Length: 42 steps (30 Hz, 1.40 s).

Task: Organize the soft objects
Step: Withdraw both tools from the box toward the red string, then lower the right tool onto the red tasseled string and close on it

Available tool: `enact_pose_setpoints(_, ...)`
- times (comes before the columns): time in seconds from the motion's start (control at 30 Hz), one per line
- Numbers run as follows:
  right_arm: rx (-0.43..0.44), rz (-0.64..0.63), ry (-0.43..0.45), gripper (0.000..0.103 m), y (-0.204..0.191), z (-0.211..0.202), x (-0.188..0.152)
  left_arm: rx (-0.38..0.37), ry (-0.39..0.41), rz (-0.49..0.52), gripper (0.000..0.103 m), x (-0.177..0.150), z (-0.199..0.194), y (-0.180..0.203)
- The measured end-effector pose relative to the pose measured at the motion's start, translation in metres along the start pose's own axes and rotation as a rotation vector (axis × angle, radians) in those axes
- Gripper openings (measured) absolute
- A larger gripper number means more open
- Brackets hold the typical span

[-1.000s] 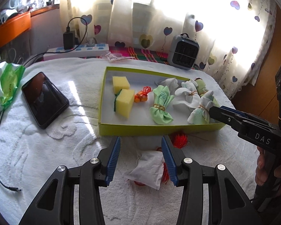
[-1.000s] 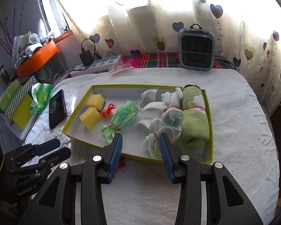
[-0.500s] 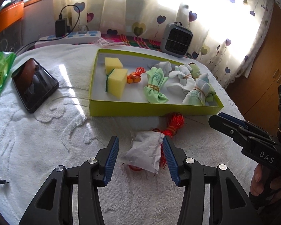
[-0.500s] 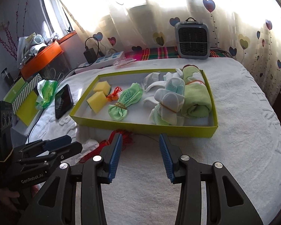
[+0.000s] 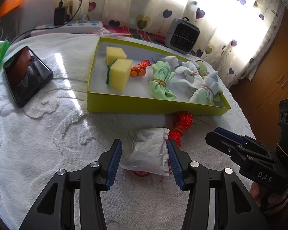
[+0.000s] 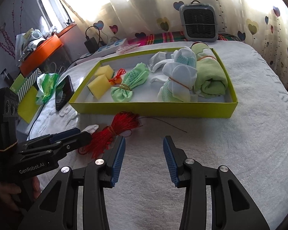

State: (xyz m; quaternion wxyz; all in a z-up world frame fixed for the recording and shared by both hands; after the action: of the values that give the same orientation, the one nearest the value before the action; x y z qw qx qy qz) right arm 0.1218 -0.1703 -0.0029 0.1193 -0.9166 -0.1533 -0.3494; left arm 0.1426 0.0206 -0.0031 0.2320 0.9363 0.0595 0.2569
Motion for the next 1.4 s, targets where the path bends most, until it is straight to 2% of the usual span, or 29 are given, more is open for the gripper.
enact_pose_setpoints(0.07, 0.008, -0.004, -0.005, 0.042, -0.001, 0.002, 0.001, -0.002, 0.000, -0.006, 0.047, 0.000, 0.000, -0.002)
enact_pose_setpoints(0.2, 0.021, -0.010, -0.012, 0.042, -0.005, 0.005, 0.001, -0.011, 0.007, -0.021, 0.032, 0.001, -0.001, -0.004)
enact_pose_setpoints(0.43, 0.035, -0.006, -0.023, 0.042, -0.010, 0.008, 0.001, -0.019, 0.021, -0.038, 0.021, 0.002, -0.004, -0.009)
enact_pose_setpoints(0.83, 0.078, 0.011, -0.032, 0.042, -0.021, 0.018, 0.004, -0.016, 0.094, -0.091, 0.020, 0.007, -0.023, -0.026)
enact_pose_setpoints(1.1, 0.116, 0.031, -0.034, 0.042, -0.037, 0.030, 0.013, -0.004, 0.098, -0.125, 0.020, 0.008, -0.023, -0.040)
enact_pose_setpoints(1.4, 0.036, 0.033, -0.053, 0.042, -0.047, 0.042, 0.018, -0.014, 0.084, -0.131, 0.020, 0.006, -0.018, -0.045)
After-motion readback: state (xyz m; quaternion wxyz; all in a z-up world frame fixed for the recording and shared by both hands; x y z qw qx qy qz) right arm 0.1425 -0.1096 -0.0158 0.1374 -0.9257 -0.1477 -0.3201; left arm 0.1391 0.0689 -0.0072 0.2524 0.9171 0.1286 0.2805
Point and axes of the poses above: each gripper's, at about its wrist camera, not at the fingertips, and z roughly the way its jaws point, y to its right, x to its top, the point moved 2 cm from there along z, roughly the way its jaws point, and after that the axes turned 15 degrees about -z, right-handed, at the moved point
